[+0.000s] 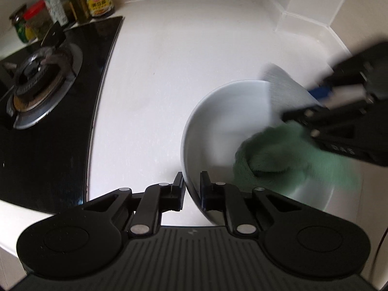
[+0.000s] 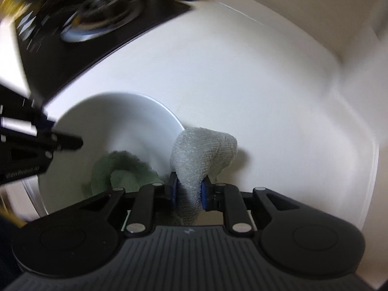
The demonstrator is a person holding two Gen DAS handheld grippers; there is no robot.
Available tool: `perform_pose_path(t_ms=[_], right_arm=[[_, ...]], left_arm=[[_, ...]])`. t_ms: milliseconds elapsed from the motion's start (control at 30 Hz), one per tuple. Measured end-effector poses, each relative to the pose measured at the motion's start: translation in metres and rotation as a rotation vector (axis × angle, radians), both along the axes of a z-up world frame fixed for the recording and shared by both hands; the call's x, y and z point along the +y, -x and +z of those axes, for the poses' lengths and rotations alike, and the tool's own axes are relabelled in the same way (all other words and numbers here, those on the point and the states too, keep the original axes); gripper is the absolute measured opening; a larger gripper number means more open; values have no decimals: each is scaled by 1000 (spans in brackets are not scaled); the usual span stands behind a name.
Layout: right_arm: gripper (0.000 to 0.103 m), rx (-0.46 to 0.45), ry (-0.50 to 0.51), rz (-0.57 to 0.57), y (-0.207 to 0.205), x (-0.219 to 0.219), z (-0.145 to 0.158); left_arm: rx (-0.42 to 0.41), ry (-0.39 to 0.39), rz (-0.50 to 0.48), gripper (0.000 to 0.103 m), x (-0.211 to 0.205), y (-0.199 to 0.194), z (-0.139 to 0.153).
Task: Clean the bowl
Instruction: 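Scrub the bowl's inside in circles with the cloth in the right gripper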
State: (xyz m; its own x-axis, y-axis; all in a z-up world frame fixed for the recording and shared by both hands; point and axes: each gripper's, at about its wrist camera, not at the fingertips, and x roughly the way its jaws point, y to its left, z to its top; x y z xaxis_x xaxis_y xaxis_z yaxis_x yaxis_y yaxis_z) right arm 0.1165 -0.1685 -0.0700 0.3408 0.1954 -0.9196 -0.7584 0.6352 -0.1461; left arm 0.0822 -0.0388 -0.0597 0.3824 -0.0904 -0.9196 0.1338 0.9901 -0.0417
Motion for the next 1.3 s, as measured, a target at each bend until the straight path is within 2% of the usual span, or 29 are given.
perform_pose_path(t_ms=[200,267,333,433,467,533,633,667,767,833,867,900,933,1000,1100,1167,1233,1300], right_arm=[[21,-144,106,556,5,48,-3],[23,-153,81,752,6,64,1],[26,-108,39,845,5,73,5],[26,-61,30,930,-3,89,2],[26,-44,17,900,-7,90,1],[26,52,-59,679,-29,83,1],[18,54,-28,491,-34,63,-3],[17,74,-6,387,-35,48,-7],[17,118,-25,216,-27,17,-6],[17,155,-75,56,-11,-11,-3],[17,164,-105,-22,-4,-22,-2],[17,163,-113,-52,-2,-25,-2],[16,149,-128,-124,3,-31,-2],[13,108,-140,-236,8,-35,-1],[13,63,-151,-310,12,-32,-1],[13,45,-157,-328,11,-30,-5],[14,42,-129,-266,10,-23,-7],[17,32,-84,-184,11,-21,-5]], left_arm=[[-41,-44,-42,12,-7,1,0],[-47,-54,-47,12,-9,1,-1],[-54,-65,-42,12,-9,0,-1],[-78,-68,-13,11,-6,-1,-3],[-90,-71,5,12,-6,-2,-3],[-113,-86,39,17,-5,-4,-4],[-120,-67,70,20,0,-9,-4],[-120,-60,73,21,1,-11,-4],[-116,-39,65,24,1,-18,-4],[-99,-18,45,27,-2,-25,-3],[-81,-22,32,27,-6,-27,-2],[-58,-27,27,23,-8,-27,-1],[-36,-32,21,16,-11,-26,0],[9,-40,10,11,-14,-16,4],[26,-52,-2,13,-17,3,4],[6,-70,5,13,-19,12,3],[-8,-92,-13,14,-23,14,0],[-21,-79,-41,14,-20,13,0]])
